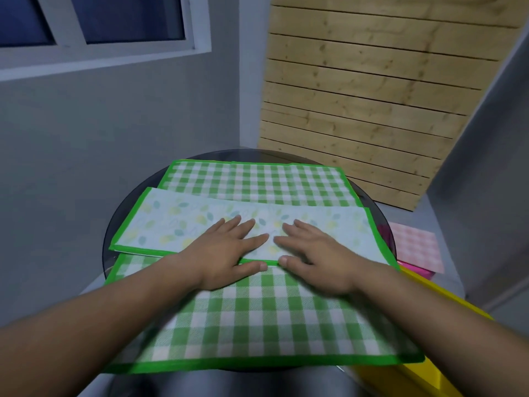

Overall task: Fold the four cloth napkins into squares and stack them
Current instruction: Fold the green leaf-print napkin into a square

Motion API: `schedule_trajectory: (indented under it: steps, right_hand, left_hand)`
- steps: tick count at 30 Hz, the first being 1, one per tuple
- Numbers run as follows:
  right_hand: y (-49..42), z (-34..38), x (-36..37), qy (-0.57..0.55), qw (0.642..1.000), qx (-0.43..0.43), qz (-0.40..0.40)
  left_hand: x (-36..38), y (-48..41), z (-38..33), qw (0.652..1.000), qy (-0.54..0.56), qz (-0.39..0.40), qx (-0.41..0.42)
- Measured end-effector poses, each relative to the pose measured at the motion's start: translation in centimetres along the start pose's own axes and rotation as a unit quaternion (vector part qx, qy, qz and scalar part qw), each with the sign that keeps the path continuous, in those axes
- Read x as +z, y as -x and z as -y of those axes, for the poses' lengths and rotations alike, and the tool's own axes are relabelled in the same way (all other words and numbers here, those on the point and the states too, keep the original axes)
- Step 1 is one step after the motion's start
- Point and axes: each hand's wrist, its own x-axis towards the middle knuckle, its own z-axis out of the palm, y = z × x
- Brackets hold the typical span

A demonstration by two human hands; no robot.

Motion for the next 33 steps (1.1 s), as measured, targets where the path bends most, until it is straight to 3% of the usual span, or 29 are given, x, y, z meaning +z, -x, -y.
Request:
schedule_trajectory:
  steps: [7,11,15,21,26,33]
  right_hand:
    - [-2.7,-0.7,-0.1,0.007,0.997,0.039,-0.063]
    - [-5.0,-0.5,0.7,0.06,0.996,0.046,-0.038]
    - [-6.9,-0.1,1.6,0.04,0.998,0.047,-0.03]
    - [-7.1,-0.2,2.6,0.067,0.995,0.051,-0.044]
    - [-6.9,-0.1,2.7,0.08,0.994,0.055,-0.051]
    - [-6.8,-0.2,2.5,0.078,0.994,0.053,-0.048]
  left_hand:
    - [0.1,0.7,0.0,0.999,0.045,-0.008,-0.005]
    - [0.0,0.5,0.0,1.0,0.015,-0.027,-0.003]
    - [0.0,0.7,-0.7,0.999,-0.011,-0.037,-0.011]
    - [-1.9,-1.8,0.5,0.988,0.084,-0.113,-0.065]
    - [-0.8,-5.0,2.5,0.995,0.07,-0.029,-0.064]
    - [0.3,-2.3,7.3,0.982,0.081,-0.031,-0.168]
